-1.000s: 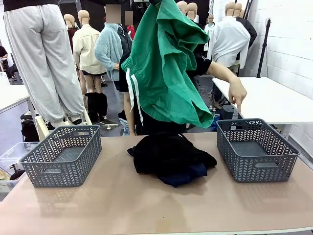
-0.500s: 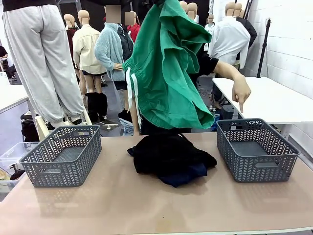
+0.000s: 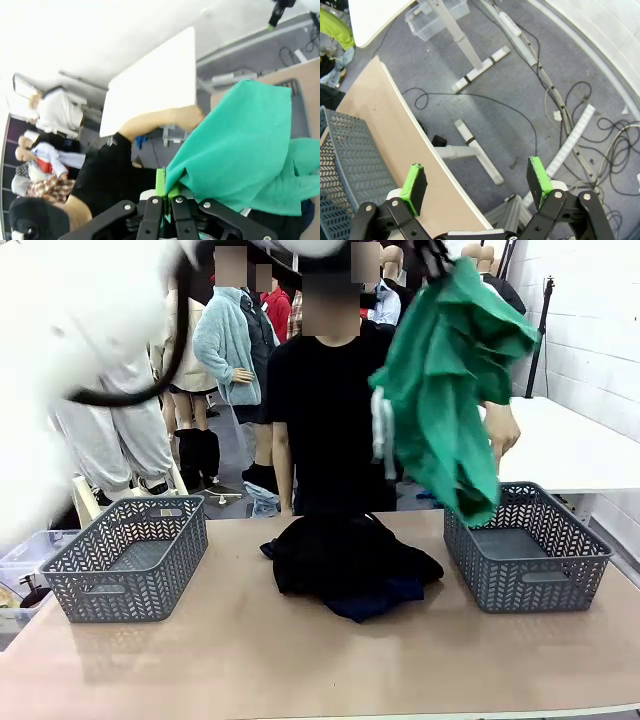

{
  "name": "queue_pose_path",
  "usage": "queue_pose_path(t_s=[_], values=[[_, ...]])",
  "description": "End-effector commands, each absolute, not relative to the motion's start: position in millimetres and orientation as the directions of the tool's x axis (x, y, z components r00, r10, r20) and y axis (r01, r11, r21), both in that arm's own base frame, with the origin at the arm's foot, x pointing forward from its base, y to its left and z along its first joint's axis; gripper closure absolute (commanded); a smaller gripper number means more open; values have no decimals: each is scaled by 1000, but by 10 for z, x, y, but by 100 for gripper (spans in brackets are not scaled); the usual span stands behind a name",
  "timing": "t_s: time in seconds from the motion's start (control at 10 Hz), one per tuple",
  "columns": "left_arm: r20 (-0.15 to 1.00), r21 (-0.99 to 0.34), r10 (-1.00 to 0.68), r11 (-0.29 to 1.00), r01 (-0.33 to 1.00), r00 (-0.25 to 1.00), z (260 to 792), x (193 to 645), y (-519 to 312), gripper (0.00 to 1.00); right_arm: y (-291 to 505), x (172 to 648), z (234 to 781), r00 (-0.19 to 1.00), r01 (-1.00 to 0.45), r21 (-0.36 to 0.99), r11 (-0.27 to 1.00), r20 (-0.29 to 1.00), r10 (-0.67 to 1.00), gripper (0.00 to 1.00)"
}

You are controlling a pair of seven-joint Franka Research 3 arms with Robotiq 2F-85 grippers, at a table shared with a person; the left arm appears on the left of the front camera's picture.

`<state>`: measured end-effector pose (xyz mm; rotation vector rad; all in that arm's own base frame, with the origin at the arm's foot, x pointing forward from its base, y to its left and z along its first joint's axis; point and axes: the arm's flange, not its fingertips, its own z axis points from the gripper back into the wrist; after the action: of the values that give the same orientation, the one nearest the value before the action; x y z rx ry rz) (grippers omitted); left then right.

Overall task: Sort the tops and bottoms.
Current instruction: Sort the clothes according to human instructions.

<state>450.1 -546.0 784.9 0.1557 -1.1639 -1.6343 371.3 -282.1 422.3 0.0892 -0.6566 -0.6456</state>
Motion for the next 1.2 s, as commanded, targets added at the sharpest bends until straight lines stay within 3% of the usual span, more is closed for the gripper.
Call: queue_pose_path(t_s=[0.0, 0.2, 0.4, 0.5, 1.1], values=[[496, 746, -692, 31, 666, -524, 8655, 5111, -6492, 100, -2802, 3684, 4220, 611, 525, 259, 811, 549, -570, 0], [497, 763, -633, -7, 646, -593, 8479, 5240, -6948, 100, -2802, 3684, 4220, 611, 525, 259, 811, 549, -570, 0], [514, 708, -647, -50, 704, -564, 8113, 5544, -7003, 100, -2802, 3684, 4220, 611, 525, 259, 811, 549, -570, 0], [508, 750, -648, 9, 661, -568, 7474, 4411, -5987, 100, -2802, 3684, 4220, 611, 525, 259, 811, 549, -570, 0], [508, 750, -648, 9, 661, -568, 7474, 4411, -5987, 100, -2802, 3684, 4220, 611, 525, 259, 811, 549, -570, 0]])
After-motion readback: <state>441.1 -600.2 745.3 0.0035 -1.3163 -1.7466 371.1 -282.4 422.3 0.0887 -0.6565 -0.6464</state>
